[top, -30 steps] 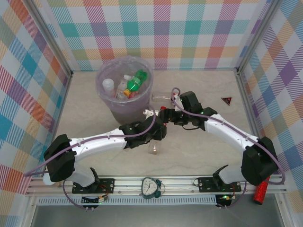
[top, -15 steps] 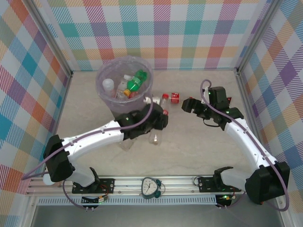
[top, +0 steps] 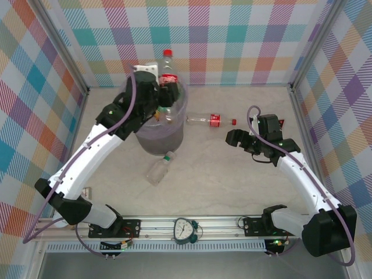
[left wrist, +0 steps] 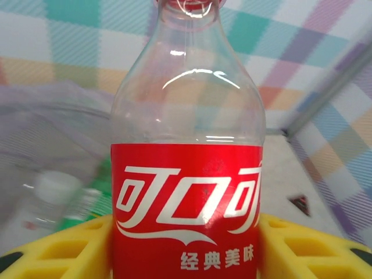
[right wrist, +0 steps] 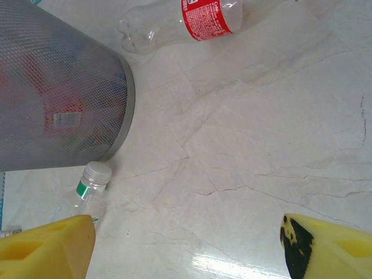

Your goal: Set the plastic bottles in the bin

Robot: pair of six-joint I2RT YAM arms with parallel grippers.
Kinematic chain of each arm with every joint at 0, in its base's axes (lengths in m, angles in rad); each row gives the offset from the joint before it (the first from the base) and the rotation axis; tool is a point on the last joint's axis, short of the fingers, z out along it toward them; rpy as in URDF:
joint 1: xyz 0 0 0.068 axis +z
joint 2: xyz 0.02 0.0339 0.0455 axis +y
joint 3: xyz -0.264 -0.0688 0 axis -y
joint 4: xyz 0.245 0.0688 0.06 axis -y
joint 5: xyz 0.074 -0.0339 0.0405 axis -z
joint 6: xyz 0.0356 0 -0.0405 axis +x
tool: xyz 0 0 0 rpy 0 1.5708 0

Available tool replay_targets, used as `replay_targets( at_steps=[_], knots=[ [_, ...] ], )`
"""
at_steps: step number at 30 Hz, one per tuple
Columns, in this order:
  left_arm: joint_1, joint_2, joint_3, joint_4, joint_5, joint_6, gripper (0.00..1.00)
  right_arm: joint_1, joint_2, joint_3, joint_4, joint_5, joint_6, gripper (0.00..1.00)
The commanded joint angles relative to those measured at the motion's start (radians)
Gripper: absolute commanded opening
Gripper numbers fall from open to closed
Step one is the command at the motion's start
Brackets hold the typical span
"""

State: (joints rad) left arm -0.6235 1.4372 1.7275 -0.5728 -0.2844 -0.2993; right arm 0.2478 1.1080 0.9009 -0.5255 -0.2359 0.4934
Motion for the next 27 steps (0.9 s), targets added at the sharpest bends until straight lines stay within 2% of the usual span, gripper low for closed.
replay_targets(
  at_steps=[1,6,10,13,23,27],
  knots=[
    [0.079,-0.035,-0.018,0.046,-0.03,0.114,0.49,-0.007,-0.028,-0.006,-0.018,-0.017,-0.022,0.83],
    [0.193,-0.013,0.003,0.029,-0.005,0.152,0.47,-0.009,-0.052,-0.02,-0.03,-0.007,-0.032,0.83],
    [0.268,0.064,0.065,-0.067,0.049,0.203,0.47,-0.019,-0.061,-0.007,-0.062,0.018,-0.063,0.83],
    [0.274,0.093,0.042,-0.064,0.124,0.261,0.47,-0.029,-0.076,-0.002,-0.069,0.018,-0.074,0.83],
    [0.274,0.104,-0.099,-0.029,0.167,0.284,0.47,-0.037,-0.053,-0.01,-0.048,0.004,-0.086,0.84],
    [0.275,0.064,-0.199,0.021,0.195,0.329,0.47,-0.043,-0.038,-0.025,-0.03,0.001,-0.093,0.84]
  ],
)
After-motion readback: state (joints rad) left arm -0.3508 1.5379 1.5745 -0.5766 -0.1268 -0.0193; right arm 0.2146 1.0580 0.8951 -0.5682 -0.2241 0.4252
